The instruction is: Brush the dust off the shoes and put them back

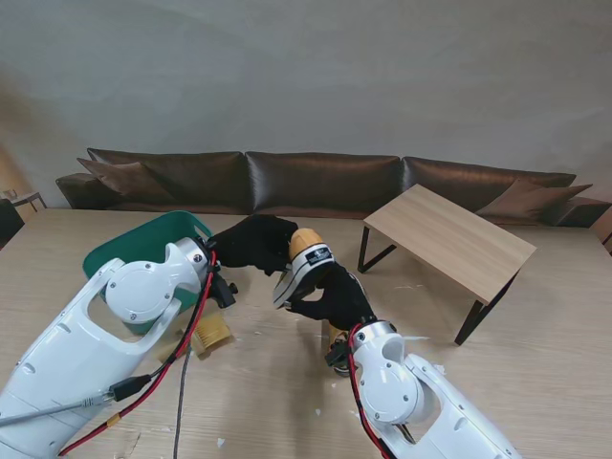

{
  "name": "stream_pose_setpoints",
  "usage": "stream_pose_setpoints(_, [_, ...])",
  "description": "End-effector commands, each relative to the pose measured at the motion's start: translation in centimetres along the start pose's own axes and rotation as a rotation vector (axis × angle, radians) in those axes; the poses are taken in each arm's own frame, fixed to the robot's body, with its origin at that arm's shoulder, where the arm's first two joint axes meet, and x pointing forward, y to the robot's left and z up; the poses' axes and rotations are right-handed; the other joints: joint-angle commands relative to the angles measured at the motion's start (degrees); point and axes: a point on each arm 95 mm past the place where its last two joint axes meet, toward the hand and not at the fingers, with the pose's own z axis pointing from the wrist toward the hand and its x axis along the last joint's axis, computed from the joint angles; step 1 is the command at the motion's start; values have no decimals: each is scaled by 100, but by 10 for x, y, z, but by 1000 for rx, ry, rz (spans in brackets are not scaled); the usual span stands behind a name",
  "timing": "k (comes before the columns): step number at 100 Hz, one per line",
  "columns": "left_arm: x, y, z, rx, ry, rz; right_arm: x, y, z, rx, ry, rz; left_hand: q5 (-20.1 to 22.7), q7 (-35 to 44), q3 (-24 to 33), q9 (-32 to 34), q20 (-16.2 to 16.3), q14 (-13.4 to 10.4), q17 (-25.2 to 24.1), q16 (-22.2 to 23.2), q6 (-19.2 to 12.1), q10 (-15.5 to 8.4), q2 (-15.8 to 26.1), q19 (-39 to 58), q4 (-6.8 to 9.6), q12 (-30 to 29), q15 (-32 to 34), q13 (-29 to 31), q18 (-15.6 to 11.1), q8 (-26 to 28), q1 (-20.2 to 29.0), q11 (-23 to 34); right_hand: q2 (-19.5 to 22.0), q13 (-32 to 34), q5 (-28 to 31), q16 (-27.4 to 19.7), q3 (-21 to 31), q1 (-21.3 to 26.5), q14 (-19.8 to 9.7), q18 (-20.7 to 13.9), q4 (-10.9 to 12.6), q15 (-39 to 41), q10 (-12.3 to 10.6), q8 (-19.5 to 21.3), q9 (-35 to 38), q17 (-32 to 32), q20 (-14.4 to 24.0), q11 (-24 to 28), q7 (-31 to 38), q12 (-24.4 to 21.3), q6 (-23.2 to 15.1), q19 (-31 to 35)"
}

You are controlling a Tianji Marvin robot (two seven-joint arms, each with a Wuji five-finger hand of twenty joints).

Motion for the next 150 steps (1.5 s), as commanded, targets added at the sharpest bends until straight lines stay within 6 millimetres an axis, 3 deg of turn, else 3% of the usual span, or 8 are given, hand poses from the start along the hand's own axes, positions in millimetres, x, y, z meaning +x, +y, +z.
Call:
stream_pose_setpoints(1, [14, 0, 4, -14, 35, -8, 18, -9, 2, 13, 34, 25, 327, 982, -238, -106, 107, -206, -87, 64, 258, -96, 554, -101, 103, 71, 56, -147, -30, 620, -9, -83, 103, 108, 12, 77, 48, 93, -116, 60, -65, 72, 16, -167, 89, -2451, 205, 1, 84, -53, -386, -50])
stream_pose_setpoints(36, [11, 9, 1, -38, 15, -44, 16, -14, 2, -47, -12, 143, 322, 954, -242, -121, 90, -190, -161, 65, 276, -75, 570, -222, 105, 77, 67, -171, 16, 637, 0, -98, 323, 41, -252, 90, -254, 148, 23, 70, -5, 51, 26, -545, -41, -2564, 273, -40, -350, -63, -798, -61])
stream_pose_setpoints(57, [4, 15, 1, -46, -5, -76, 14, -10, 1, -93, -19, 166, 310, 946, -249, -138, 101, -175, -192, 69, 299, -57, 583, -245, 112, 93, 72, -205, 28, 661, 18, -101, 376, 114, -218, 99, -438, 85, 135, 155, 16, 17, -1, -359, 44, -2565, 316, -56, -343, -72, -1176, -55])
stream_pose_setpoints(71, [0, 17, 3, -45, -12, -89, 18, -13, -5, -154, -17, 200, 304, 913, -251, -153, 122, -138, -217, 74, 323, -23, 582, -246, 120, 95, 86, -224, 57, 654, 42, -115, 923, 661, 798, 239, -476, 193, 214, 321, 125, 300, -9, 117, 876, -2108, 412, 119, 377, 7, -1423, 171])
stream_pose_setpoints(97, [2, 16, 2, -5, -16, -79, 28, -19, -11, -247, -19, 235, 301, 748, -264, -227, 198, 60, -373, 77, 469, 133, 582, -239, 147, 71, 100, -373, 143, 601, 132, -215, 1903, 1869, 3031, 414, 301, 558, 222, 586, 81, 920, -111, 309, 2888, -1395, 174, 231, 1409, 151, -442, 961])
stream_pose_setpoints(105, [3, 16, 0, 7, -16, -79, 31, -19, -11, -270, -16, 221, 287, 660, -274, -254, 221, 129, -442, 60, 500, 182, 587, -246, 160, 33, 79, -426, 152, 568, 157, -275, 1892, 2188, 3235, 479, 192, 902, 179, 615, -392, 1096, -94, -347, 3291, -1300, -165, 237, 1917, 212, -437, 1486])
stream_pose_setpoints(121, [2, 17, -2, 46, -23, -90, 39, -21, -12, -325, -4, 195, 275, 312, -323, -379, 323, 339, -677, 31, 607, 313, 597, -234, 182, -69, 21, -645, 197, 403, 213, -458, 1672, 3004, 3959, 697, 265, 1459, 83, 651, -674, 1687, 63, -770, 4222, -1002, -483, 308, 2752, 287, -445, 2696])
stream_pose_setpoints(150, [-7, 19, -12, 112, -52, -94, 45, -33, -14, -362, -14, 148, 361, -950, -1456, -558, 464, 539, -1123, -319, 519, 435, 993, -589, 343, -1043, -535, -1097, 313, -360, 557, -1079, 830, 4034, 5010, 1412, 1221, 1474, -74, 485, -778, 3401, 255, 62, 5578, 220, -1125, 593, 3201, 829, -189, 4349])
